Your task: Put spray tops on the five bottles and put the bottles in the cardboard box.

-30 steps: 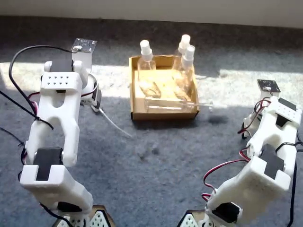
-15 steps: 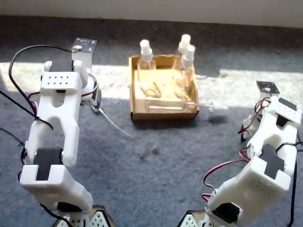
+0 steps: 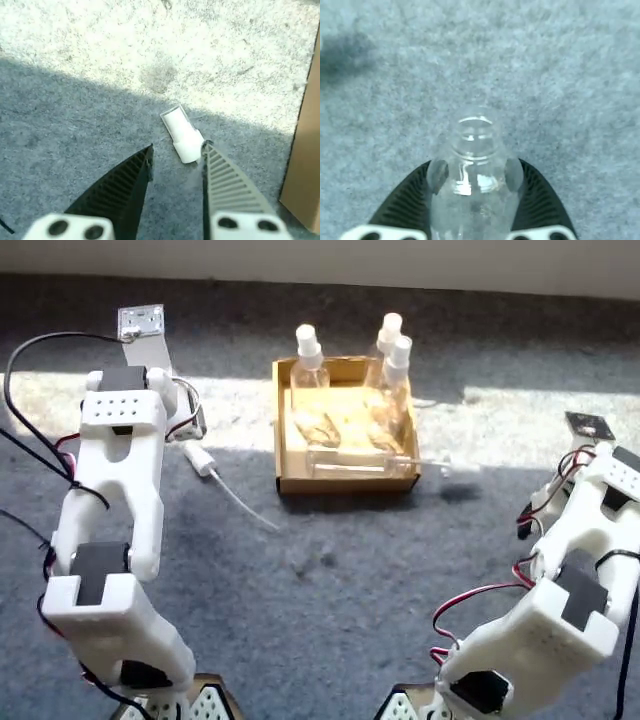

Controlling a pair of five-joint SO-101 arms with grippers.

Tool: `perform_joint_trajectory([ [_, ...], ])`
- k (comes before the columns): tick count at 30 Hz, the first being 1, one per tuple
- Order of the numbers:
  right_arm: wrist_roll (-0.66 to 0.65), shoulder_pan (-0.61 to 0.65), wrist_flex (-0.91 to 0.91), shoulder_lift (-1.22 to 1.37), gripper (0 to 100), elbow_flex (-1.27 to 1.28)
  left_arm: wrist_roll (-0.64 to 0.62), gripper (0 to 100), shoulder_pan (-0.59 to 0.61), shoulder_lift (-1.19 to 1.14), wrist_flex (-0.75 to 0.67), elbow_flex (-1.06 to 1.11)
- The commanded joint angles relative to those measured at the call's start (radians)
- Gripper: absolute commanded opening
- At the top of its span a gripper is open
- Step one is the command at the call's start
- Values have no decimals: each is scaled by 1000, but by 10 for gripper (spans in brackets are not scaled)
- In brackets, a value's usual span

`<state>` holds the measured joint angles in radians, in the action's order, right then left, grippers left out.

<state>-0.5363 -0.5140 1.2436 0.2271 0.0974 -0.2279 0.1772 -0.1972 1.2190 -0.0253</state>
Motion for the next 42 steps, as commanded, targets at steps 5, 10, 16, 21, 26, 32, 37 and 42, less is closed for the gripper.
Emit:
perform_joint_trajectory([
  [5,49,151,18,-401,3,54,-71,158,7,-113,-21,-127],
  [10,44,193,-45,-559,3,248,-63,158,16,-127,-14,-127],
  [16,44,71,-251,-496,6,384,-61,158,13,-127,15,-127],
  [21,49,12,-274,-280,52,328,58,158,2,-124,81,-136],
  [26,51,-12,-168,-130,236,140,262,154,-19,1,169,-133],
  [32,129,-22,-101,-82,305,-19,600,154,-180,265,255,-133],
  [37,133,-21,-58,-79,307,-28,667,158,-366,292,239,-136],
  [42,135,-47,-19,-82,307,-28,733,159,-503,185,94,-134],
])
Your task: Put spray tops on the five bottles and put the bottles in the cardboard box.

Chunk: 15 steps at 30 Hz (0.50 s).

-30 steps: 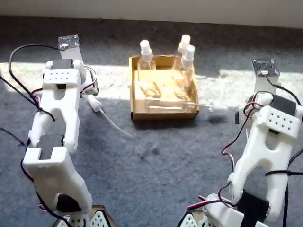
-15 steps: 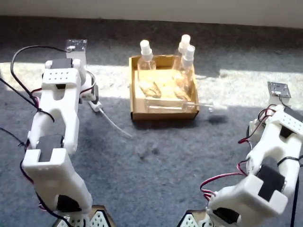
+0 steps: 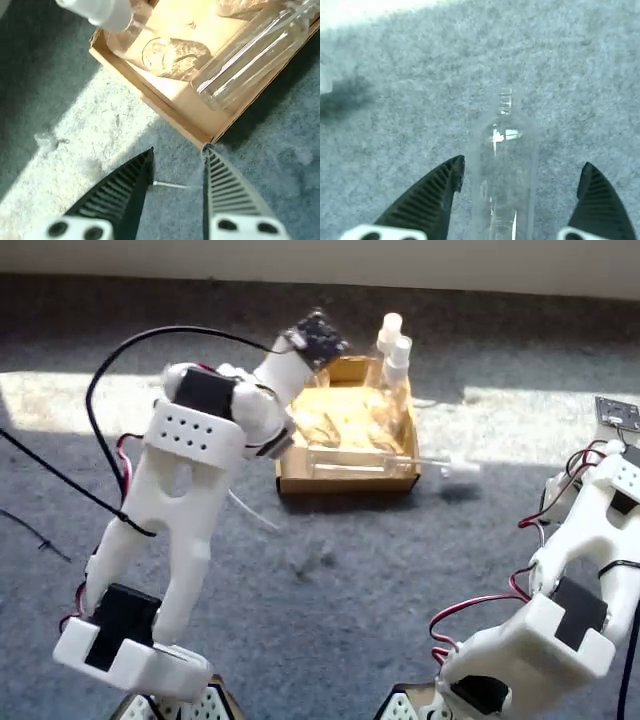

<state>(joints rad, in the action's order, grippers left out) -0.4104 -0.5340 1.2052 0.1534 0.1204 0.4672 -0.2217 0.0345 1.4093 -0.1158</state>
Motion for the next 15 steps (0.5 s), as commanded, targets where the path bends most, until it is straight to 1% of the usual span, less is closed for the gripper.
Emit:
perform_joint_trajectory([
  [1,9,-33,21,-8,307,-51,46,159,-124,-67,-129,-44],
  [6,3,-99,-13,-4,307,-54,100,163,-199,-162,-236,-44],
  [8,2,-131,-50,-4,307,-53,103,194,-222,-193,-265,-44],
  [11,-44,-143,-68,-2,307,-41,104,229,-242,-234,-318,-44],
  [15,-89,-140,-77,-4,307,19,106,231,-259,-294,-394,-45],
])
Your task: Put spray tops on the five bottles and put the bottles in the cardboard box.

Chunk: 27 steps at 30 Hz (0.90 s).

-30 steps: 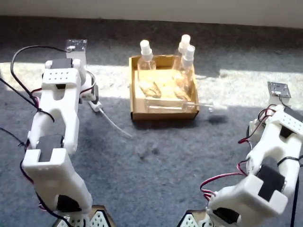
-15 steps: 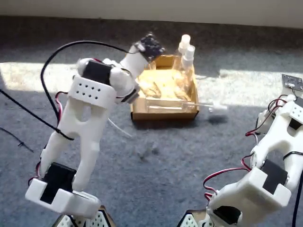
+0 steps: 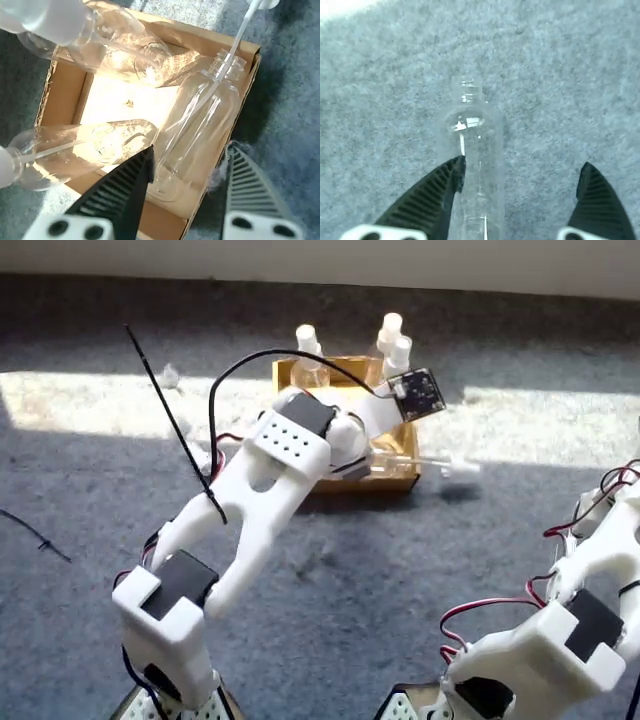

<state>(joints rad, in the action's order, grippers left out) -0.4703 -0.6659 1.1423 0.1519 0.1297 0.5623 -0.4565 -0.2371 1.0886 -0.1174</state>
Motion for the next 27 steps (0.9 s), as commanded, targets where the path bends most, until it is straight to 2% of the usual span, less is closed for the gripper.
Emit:
perform_joint_trajectory([
  [1,-37,-8,-15,-2,307,15,11,231,-28,-36,-84,-44],
  [8,-38,-8,-51,-2,307,25,9,231,-28,-85,-163,-44],
  [21,-37,41,-50,-4,307,53,8,232,-99,-88,-166,-110],
  [27,-37,16,-54,-4,307,48,12,232,-143,-90,-169,-111],
])
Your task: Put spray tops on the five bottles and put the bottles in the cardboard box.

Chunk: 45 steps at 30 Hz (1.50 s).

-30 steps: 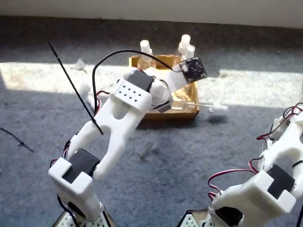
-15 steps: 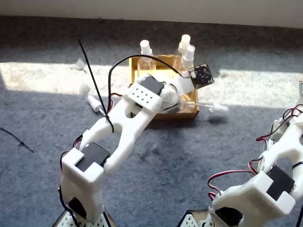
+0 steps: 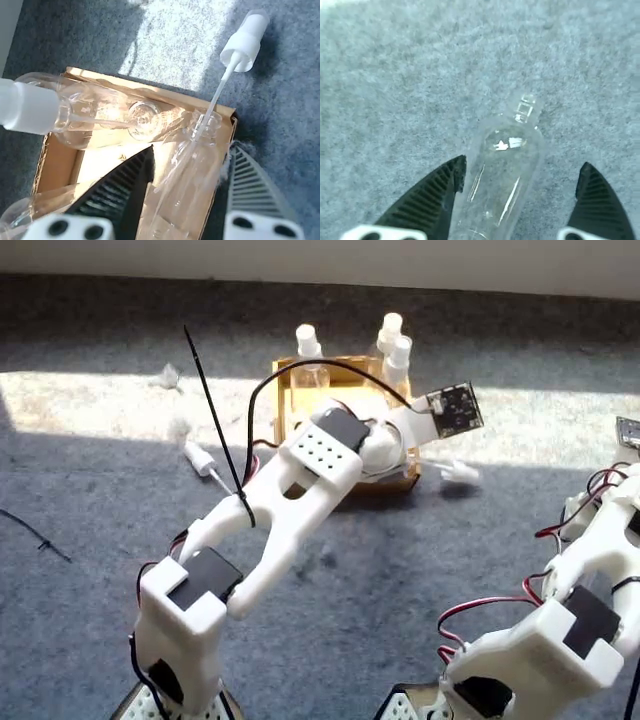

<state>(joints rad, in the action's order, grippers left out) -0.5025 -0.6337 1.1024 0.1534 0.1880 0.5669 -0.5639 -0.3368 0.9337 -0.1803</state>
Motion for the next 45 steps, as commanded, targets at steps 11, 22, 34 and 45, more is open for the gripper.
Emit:
perform_joint_trajectory([
  [11,-3,-101,-16,-2,307,-12,8,232,-68,-61,-71,-76],
  [22,-11,-131,-16,-2,307,-7,8,232,-68,-209,-64,-231],
  [34,-11,-124,-16,-2,307,-8,8,227,-54,-246,-64,-225],
  [45,-11,-124,-16,-2,307,-12,5,136,-56,-242,-64,-231],
])
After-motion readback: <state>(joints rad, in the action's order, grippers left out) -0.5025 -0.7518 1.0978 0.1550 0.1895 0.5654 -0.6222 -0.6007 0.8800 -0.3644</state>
